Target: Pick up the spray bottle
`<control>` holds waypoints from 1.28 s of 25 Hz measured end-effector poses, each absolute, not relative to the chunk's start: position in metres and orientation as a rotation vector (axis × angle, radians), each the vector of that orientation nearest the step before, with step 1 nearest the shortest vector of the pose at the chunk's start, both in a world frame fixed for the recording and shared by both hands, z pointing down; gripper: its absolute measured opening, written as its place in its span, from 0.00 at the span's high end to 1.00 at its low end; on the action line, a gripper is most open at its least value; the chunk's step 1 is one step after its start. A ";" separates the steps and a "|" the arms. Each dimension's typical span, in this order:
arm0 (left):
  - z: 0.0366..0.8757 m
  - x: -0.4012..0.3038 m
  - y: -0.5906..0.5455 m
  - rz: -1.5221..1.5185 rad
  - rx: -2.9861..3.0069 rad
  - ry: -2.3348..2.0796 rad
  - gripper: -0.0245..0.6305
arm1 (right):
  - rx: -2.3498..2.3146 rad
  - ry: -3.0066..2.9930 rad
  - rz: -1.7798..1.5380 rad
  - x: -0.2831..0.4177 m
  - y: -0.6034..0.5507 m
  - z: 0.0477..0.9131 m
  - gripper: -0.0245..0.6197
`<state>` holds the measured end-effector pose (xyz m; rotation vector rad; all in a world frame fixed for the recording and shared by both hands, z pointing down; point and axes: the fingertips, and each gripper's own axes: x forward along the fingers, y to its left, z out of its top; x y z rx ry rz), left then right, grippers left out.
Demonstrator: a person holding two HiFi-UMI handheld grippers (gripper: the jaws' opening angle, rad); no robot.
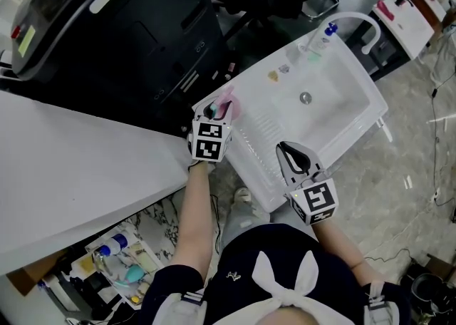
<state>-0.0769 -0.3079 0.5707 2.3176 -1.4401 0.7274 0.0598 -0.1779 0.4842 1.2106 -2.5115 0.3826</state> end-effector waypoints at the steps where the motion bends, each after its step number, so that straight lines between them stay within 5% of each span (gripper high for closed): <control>1: 0.569 -0.076 -0.307 0.723 2.321 -1.440 0.74 | 1.212 -2.512 0.383 0.060 -0.177 0.484 0.91; 32: 0.495 -0.075 -0.266 0.649 2.457 -1.501 0.74 | 1.295 -2.554 0.329 0.060 -0.137 0.461 0.91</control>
